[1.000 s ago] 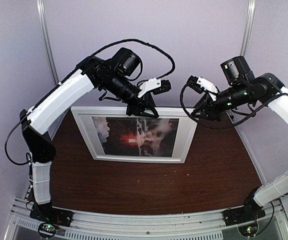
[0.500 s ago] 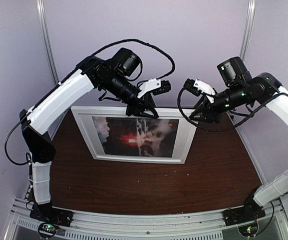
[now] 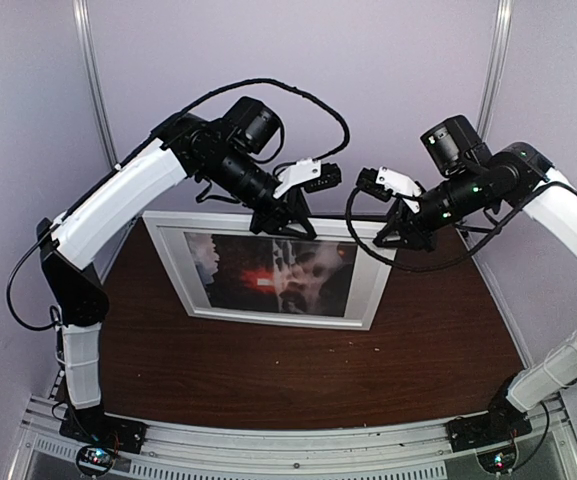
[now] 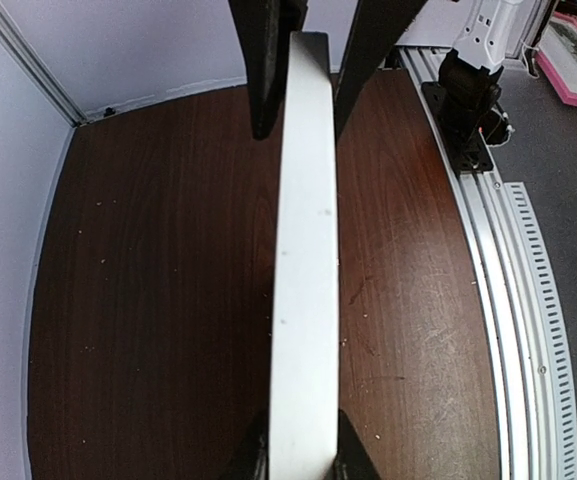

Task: Put the photo into the frame
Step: Turn over the photo frame.

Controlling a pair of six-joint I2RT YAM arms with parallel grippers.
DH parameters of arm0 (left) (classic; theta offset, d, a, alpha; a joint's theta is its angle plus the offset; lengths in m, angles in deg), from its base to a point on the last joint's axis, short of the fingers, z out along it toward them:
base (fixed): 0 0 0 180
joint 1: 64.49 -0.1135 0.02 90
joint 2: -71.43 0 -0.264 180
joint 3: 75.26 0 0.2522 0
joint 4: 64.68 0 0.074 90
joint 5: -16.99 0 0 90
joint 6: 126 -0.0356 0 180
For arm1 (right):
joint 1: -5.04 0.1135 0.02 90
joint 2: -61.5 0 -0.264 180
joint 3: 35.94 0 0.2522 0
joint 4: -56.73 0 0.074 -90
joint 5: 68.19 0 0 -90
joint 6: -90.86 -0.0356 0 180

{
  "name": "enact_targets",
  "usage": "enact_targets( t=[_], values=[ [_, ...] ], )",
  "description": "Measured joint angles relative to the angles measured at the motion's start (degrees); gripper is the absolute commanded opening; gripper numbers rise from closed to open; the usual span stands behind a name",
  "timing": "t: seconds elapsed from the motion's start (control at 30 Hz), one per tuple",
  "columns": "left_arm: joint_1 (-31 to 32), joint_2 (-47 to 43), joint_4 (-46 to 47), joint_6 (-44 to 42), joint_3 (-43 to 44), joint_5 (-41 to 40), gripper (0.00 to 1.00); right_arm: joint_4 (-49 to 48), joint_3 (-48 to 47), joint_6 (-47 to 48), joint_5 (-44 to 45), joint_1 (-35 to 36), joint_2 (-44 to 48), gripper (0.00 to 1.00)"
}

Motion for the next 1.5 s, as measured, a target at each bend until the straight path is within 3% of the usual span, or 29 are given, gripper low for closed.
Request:
enact_targets(
  t=[0.17, 0.33, 0.53, 0.8, 1.03, 1.27, 1.5],
  values=[
    [-0.2, -1.1, 2.1, 1.8, -2.0, 0.2, 0.47, 0.7, 0.0, -0.4, -0.1, 0.4, 0.4, 0.00],
    [-0.2, -4.0, 7.3, 4.2, -7.0, -2.8, 0.75, 0.8, 0.3, -1.5, -0.3, 0.7, 0.8, 0.00],
    [-0.5, -11.4, 16.5, 9.7, -17.9, -11.1, 0.96, -0.3, 0.6, -5.9, 0.3, 0.6, 1.0, 0.00],
    [-1.5, -22.0, 26.0, 16.7, -25.9, -22.2, 0.98, -0.4, 0.5, -18.6, 0.2, -2.8, 0.9, 0.00],
    [-2.7, -25.4, 31.6, 22.4, -35.3, -30.0, 0.98, -3.2, 1.4, -30.6, -2.5, -9.2, -0.8, 0.00],
    [-5.9, -25.4, 34.1, 29.9, -44.9, -32.2, 0.98, -12.6, 9.7, -44.2, -3.6, -15.6, 0.9, 0.00],
    [-6.9, -25.7, 37.3, 35.2, -51.8, -32.7, 0.98, -23.2, 20.6, -55.9, -5.0, -16.8, 4.5, 0.00]
  ],
)
